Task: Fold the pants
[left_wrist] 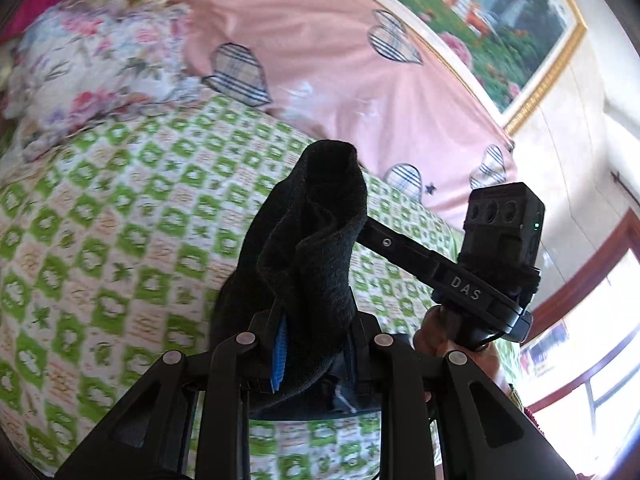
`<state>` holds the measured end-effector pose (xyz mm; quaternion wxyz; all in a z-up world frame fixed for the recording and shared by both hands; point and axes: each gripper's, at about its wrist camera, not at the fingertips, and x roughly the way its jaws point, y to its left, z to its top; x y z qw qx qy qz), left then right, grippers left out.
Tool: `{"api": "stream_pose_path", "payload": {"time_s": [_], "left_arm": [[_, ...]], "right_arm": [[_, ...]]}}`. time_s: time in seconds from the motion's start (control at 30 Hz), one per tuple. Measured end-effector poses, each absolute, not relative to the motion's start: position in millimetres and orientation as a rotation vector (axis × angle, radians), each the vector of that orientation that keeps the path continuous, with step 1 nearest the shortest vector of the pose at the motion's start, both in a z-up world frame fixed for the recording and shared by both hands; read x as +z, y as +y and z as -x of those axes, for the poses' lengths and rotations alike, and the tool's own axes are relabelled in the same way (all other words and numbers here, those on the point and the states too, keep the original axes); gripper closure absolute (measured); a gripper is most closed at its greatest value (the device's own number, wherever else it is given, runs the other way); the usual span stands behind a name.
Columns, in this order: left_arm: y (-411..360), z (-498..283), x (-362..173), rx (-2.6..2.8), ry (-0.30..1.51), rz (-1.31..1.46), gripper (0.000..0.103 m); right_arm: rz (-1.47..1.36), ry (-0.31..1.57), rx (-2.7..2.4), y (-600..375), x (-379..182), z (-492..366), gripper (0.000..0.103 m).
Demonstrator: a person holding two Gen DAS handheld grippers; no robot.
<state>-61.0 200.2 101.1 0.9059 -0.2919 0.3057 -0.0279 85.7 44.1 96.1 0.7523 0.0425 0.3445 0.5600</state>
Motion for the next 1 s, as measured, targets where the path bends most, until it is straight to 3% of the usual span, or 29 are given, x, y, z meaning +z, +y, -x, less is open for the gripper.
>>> {"api": "stream_pose_path", "payload": {"time_s": [0.47, 0.63, 1.0], "left_arm": [[95, 16, 96, -0.206, 0.726, 0.433, 0.08], [55, 2, 81, -0.233, 0.77, 0.34, 0.08], [-2, -17, 41, -0.291, 0.863, 0.227, 0.08]], "right_arm": [[-0.286, 0.718, 1.084, -70, 78, -91, 0.089], [-0.348, 0.726, 1.02, -108, 61, -91, 0.095], [-0.426, 0.769, 0.904, -163, 26, -86, 0.097]]}}
